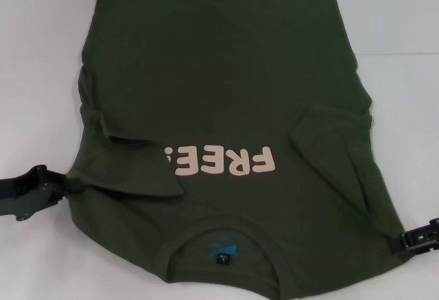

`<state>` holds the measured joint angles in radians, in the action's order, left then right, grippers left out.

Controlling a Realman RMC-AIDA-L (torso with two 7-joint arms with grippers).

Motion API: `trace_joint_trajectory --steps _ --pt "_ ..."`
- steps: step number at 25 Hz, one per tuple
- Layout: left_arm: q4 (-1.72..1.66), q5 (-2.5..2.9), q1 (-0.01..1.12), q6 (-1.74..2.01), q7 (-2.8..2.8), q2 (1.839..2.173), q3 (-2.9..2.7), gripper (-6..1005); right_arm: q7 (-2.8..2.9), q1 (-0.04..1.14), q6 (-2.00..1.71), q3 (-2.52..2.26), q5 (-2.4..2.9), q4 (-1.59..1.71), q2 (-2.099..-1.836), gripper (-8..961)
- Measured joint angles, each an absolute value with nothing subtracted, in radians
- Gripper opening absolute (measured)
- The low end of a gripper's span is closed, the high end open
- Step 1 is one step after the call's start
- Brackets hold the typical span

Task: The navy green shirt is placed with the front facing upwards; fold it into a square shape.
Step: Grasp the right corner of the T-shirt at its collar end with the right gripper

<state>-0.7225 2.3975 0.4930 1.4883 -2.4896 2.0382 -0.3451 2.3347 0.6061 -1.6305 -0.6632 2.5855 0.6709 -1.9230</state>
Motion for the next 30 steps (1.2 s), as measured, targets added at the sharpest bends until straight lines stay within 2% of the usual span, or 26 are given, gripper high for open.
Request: trace_joint_trajectory --steps 20,30 --pt "-0.722 2.384 0.495 1.485 -2.488 2.039 -0.345 44 2.335 0.662 -1.596 -0.677 2.578 0.647 -1.952 654" --pt "-0.722 2.373 0.497 1.485 -2.488 2.037 -0.345 43 2.337 0.694 -1.586 -0.684 2.584 0.623 -1.957 636"
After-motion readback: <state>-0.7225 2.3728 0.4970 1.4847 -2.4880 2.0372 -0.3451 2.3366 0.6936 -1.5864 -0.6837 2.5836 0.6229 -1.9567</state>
